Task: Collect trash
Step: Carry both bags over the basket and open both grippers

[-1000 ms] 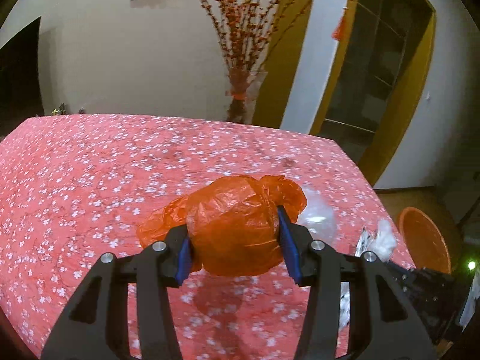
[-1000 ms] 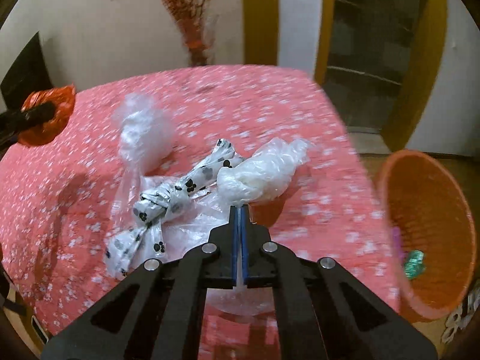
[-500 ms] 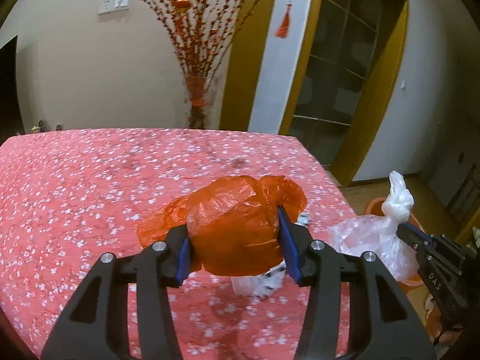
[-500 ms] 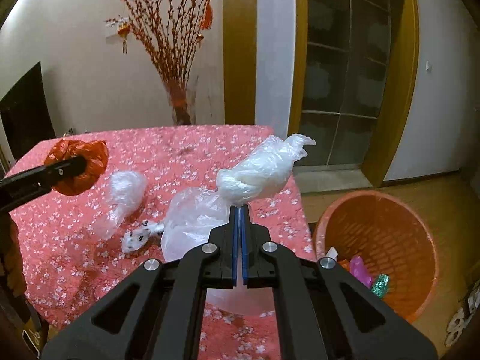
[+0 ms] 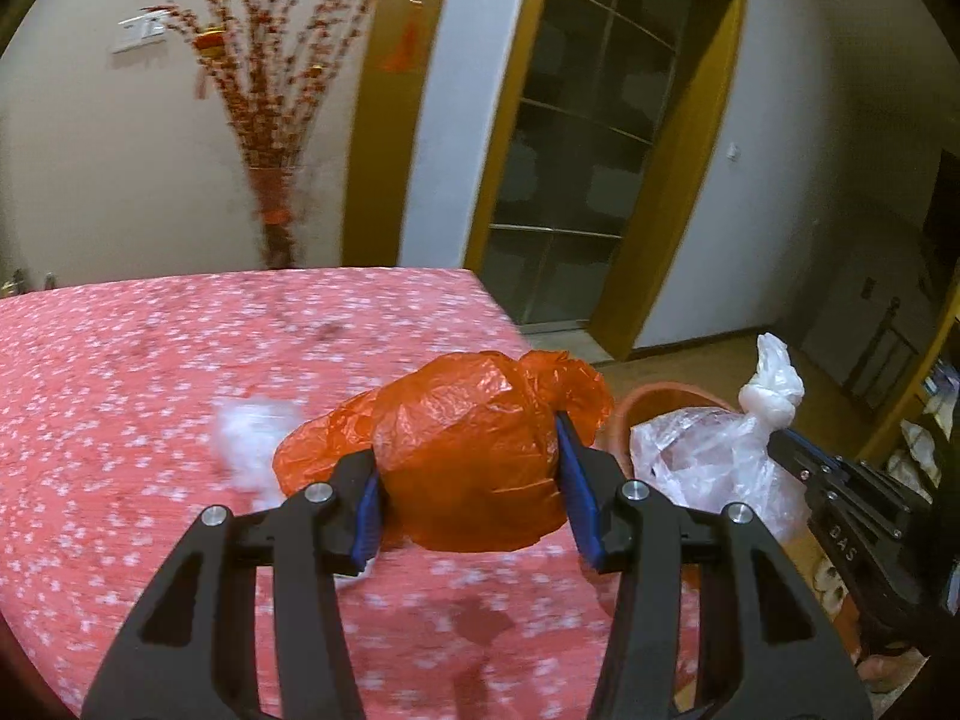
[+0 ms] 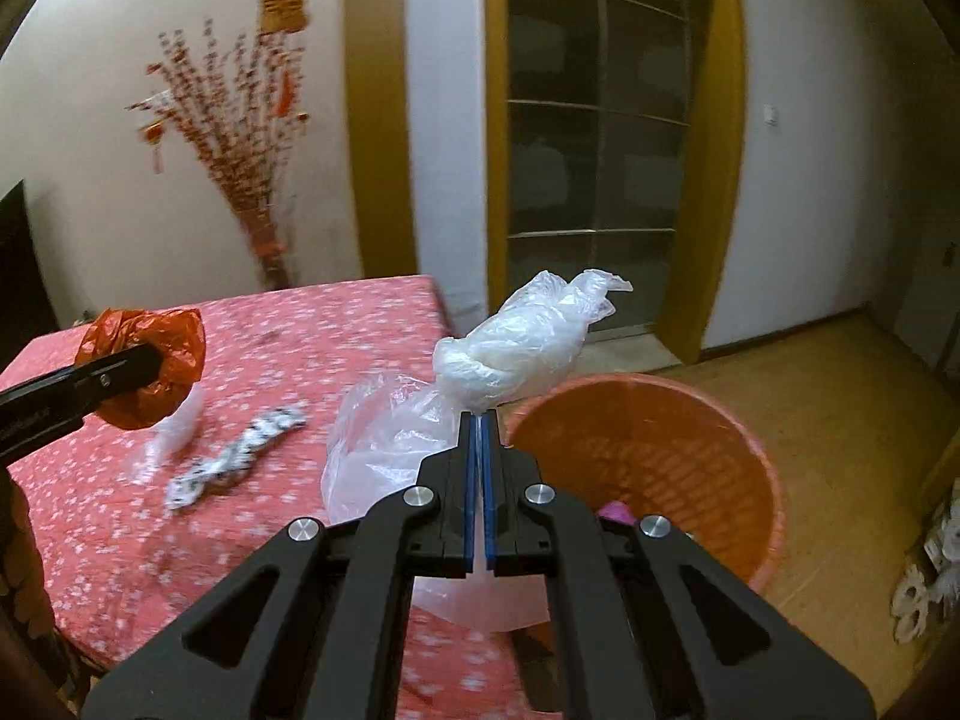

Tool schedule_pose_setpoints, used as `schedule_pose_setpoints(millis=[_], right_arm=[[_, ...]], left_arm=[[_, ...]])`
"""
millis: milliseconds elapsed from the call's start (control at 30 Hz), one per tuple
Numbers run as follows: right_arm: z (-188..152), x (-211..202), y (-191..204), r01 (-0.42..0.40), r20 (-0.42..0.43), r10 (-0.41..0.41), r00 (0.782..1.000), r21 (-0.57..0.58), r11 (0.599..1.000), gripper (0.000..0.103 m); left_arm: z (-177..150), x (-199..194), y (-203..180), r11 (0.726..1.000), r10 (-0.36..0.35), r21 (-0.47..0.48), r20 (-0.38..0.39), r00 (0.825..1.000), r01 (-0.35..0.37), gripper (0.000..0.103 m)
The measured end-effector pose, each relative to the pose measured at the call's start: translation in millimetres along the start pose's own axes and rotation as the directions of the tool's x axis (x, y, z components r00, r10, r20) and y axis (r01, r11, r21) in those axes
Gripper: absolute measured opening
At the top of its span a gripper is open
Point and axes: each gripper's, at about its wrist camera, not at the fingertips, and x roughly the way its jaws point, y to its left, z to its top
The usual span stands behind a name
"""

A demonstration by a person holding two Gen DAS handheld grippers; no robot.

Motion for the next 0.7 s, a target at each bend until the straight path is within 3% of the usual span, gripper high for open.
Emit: schedule_pose_setpoints(millis=[267,700], right_arm=[[-10.6,3.8,-53.1,0.084,-0.023,-0.082,0.996,0.076,0.994,0.002],[-21.6,22.6,-104.3,0.133,-0.066,-0.124,0.99,0.165,0.977,0.002]], left_arm=[[-6.2,29.3,-56.5,0.997,-0.074,0.028,-0.05,0.996,0.076,0.049],[-16.1,93.4,-124.1,0.983,-0.153,0.075,-0.146,0.977,0.165,0.049]])
